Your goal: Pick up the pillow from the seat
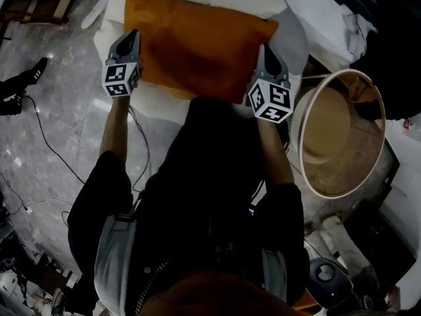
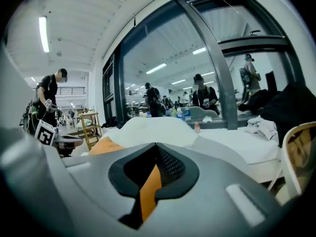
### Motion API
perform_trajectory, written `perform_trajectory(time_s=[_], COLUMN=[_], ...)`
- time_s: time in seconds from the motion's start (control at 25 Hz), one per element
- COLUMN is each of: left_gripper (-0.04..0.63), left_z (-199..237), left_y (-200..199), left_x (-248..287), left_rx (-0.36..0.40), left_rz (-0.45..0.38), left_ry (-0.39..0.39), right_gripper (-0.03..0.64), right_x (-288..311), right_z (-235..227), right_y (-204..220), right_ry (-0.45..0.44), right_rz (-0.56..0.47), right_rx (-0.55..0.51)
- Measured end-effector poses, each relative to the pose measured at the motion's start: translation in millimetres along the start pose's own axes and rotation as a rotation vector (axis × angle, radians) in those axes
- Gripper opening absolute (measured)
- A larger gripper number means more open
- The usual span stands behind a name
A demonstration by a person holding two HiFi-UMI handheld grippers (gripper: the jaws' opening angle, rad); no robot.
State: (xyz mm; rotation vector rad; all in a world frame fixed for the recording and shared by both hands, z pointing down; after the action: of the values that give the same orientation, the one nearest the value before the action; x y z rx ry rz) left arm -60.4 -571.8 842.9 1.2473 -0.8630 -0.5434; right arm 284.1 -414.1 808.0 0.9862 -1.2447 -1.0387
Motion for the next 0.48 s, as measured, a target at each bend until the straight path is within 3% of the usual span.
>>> perform_trajectory(time_s=[0.16, 0.28, 0.48], left_gripper=[0.096, 0.117, 0.224], left_z=[22, 45, 74], left_y=[25, 38, 54], left_x=[4, 7, 16], left_rx=[-0.063, -0.038, -0.060], left_rz=[-0.003, -0.004, 0.010], left_ry=[0.071, 0.067, 0.097], right_gripper=[0.003, 0.003, 0.005], right_x=[16, 18, 18], right_z=[8, 14, 20], right_y=[19, 33, 51], right_ry=[0.022, 0.018, 0.028], right_rz=[-0.013, -0.008, -0.002], right_rx=[-0.065, -0.100, -0.163])
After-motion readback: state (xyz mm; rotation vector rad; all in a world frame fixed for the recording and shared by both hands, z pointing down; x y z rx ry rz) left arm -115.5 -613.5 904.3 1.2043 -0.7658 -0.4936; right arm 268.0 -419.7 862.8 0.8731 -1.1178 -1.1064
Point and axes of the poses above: the fingertips, and each gripper's own axes: x forward along the fingers, z to its left, y out of its underside, the point moved 4 cm from there along -x, backward along the fingers, and after that the axes turned 12 degrees about -x, right-handed, at the moved point
